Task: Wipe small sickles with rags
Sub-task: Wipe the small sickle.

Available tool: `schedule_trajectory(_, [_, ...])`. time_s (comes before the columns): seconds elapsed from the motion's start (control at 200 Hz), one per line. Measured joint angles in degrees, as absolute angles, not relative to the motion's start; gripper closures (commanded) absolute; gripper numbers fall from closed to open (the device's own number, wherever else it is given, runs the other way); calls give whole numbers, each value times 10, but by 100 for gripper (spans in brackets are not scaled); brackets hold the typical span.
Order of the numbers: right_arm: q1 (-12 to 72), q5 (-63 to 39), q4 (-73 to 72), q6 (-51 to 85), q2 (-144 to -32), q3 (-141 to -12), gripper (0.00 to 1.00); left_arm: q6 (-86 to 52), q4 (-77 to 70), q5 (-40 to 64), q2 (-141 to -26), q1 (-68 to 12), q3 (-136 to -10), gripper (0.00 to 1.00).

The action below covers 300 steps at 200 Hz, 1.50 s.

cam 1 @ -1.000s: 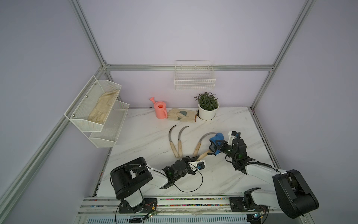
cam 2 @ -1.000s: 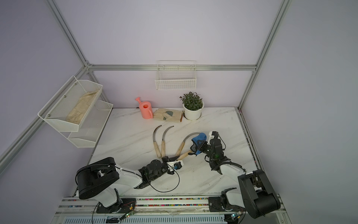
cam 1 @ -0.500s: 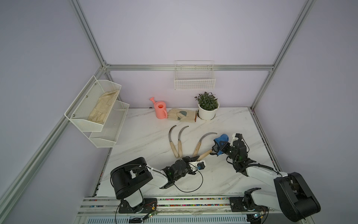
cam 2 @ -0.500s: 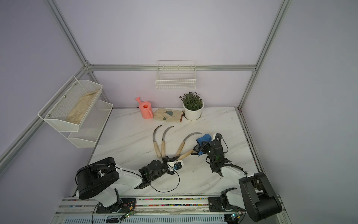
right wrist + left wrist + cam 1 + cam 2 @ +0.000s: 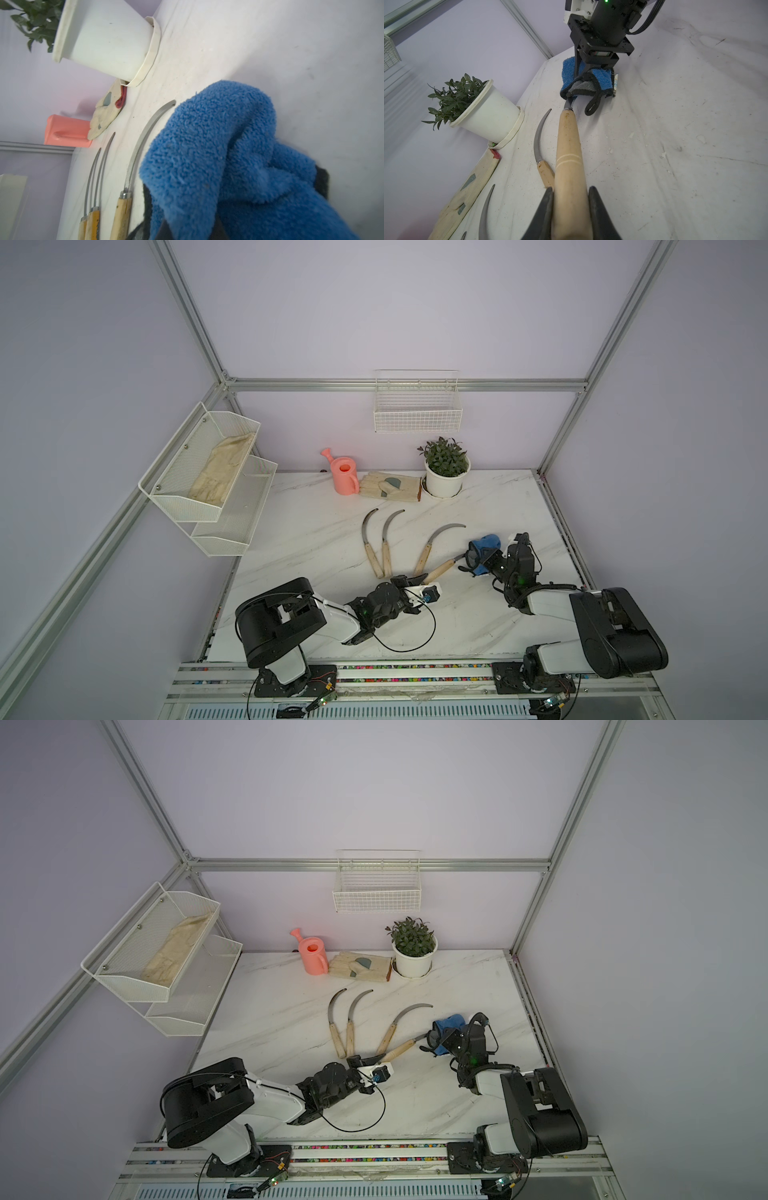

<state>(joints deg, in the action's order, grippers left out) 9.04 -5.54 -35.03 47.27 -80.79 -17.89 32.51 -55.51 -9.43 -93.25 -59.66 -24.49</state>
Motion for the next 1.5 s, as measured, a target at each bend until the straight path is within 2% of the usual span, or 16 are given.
schedule_trajectory(0.195, [208,-74,-358,453,-792,-216,100,322,-554,-103,-933,-597,-245,100])
schedule_trajectory(0.395, [219,-62,-339,442,-768,-216,100,322,-554,-104,-933,-597,-245,100])
schedule_trajectory(0.54, [204,-45,-332,446,-797,-219,100,321,-548,-103,-933,-597,-245,100])
schedule_trajectory(0.82, [101,-42,-343,465,-854,-217,100,319,-544,-103,-933,-597,-245,100])
schedule_trajectory(1.2, [97,-23,-343,488,-823,-190,100,321,-548,-102,-926,-600,-244,100])
schedule_trajectory(1.5, [109,-57,-337,481,-820,-200,100,320,-545,-110,-926,-601,-244,100])
